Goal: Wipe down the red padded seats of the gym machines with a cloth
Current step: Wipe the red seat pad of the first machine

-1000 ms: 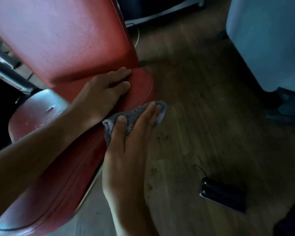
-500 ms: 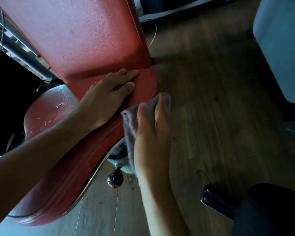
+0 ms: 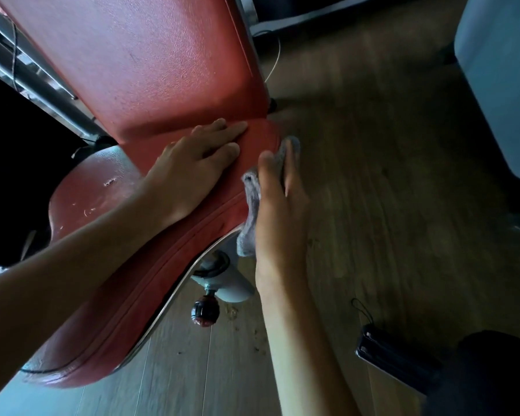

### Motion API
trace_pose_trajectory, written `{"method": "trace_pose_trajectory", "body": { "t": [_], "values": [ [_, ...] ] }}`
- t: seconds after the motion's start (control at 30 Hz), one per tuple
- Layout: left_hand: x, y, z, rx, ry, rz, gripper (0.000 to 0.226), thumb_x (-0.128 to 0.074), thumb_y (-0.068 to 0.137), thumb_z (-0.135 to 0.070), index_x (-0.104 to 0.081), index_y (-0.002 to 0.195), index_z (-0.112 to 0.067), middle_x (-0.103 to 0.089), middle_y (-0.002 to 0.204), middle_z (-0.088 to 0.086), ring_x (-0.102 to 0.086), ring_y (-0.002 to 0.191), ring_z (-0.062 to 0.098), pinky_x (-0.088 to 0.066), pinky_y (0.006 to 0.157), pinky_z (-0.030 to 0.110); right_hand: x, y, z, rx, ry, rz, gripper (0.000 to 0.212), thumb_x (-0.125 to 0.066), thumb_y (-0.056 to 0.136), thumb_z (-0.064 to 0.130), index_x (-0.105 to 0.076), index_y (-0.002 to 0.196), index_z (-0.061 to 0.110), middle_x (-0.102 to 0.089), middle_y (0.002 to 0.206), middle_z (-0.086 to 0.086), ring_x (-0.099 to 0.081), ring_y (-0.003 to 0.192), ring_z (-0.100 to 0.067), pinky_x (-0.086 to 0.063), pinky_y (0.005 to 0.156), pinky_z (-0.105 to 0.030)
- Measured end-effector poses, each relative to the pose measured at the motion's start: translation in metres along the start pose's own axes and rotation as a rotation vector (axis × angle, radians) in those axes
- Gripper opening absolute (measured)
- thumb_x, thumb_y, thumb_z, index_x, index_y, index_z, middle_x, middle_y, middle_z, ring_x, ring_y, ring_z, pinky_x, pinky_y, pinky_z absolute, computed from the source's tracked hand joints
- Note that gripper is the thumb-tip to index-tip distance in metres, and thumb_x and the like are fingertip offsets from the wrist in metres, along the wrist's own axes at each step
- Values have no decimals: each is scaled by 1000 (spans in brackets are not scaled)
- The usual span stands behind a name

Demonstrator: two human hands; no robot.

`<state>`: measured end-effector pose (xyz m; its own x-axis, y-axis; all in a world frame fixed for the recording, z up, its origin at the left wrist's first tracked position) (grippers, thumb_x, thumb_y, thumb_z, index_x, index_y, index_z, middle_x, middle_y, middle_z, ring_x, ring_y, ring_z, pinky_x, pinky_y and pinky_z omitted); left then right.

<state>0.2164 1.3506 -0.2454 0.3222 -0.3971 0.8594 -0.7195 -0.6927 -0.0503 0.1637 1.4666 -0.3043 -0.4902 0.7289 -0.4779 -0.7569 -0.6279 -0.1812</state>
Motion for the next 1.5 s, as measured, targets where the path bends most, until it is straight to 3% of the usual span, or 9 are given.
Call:
{"method": "trace_pose_trajectory", "body": {
  "t": [0.23,0.4,0.6,0.77,0.93,1.17,1.23,1.37,1.5],
  "values": [
    [-1,-1,-2,-11,16,-1,53,-44,85,-54,-51,137,-52,-37,157,-16,-23,149,5,-14,125,44,6,-10,-1,15,-58,-63,56,-52,101,39,-35,153,28,-50,139,21,-51,106,23,-44,94,-7],
    [0,-1,-2,-20,31,-23,52,-44,83,-60,-51,135,-55,-41,155,-17,-28,147,4,-20,123,47,4,-12,6,-29,15,-10,55,-50,102,26,-32,154,23,-45,141,24,-46,85,36,-35,68,8],
    [-1,0,-2,-17,51,-37,53,-42,82,-61,-50,134,-56,-41,154,-18,-29,147,4,-22,122,47,2,0,4,-3,-26,-62,55,-52,101,33,-35,153,23,-45,119,34,-48,88,33,-42,84,1],
    [0,-2,-3,-16,44,-30,58,-38,78,-67,-49,134,-58,-41,154,-19,-30,146,3,-23,122,47,3,-27,-1,-33,-15,-25,60,-54,100,36,-29,155,29,-38,154,14,-48,117,19,-39,84,4],
    [1,-3,-7,-8,72,-44,52,-41,85,-56,-51,136,-54,-41,155,-18,-31,146,5,-23,122,45,-2,-2,5,-15,12,-86,55,-53,101,28,-36,152,20,-52,139,10,-55,83,29,-44,78,-2],
    [1,-3,-9,-5,71,-32,54,-40,84,-57,-51,136,-53,-40,155,-18,-32,146,7,-23,122,47,3,-39,0,-17,54,-68,63,-56,96,32,-31,154,26,-45,147,11,-46,104,30,-41,74,4],
    [1,-3,-10,-2,81,-38,54,-40,84,-56,-51,136,-53,-40,155,-18,-32,146,8,-22,122,44,0,-13,1,1,34,-89,59,-56,99,34,-36,153,22,-51,141,11,-53,106,23,-46,81,-2],
    [1,-5,-8,-29,103,-22,50,-42,88,-55,-50,137,-53,-38,156,-17,-32,146,11,-23,121,40,-7,14,2,61,-86,-190,53,-56,92,43,-50,140,22,-58,135,1,-60,119,-11,-50,102,-41],
    [7,0,0,0,-35,-54,39,-56,95,-43,-60,133,-43,-53,147,-11,-45,138,16,-30,119,39,-16,10,4,112,-251,-231,57,-44,99,40,-36,150,16,-49,145,-1,-52,129,-17,-41,111,-43]
  ]
}}
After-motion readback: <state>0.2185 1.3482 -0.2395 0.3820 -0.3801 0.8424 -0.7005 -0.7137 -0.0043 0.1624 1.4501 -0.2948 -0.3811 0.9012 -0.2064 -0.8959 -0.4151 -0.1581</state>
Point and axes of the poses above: each hand's wrist, its own y-axis towards the middle knuckle, its own x-axis out of the back of the hand, z = x × y, the point moved 4 cm from there along y, towards the middle knuckle
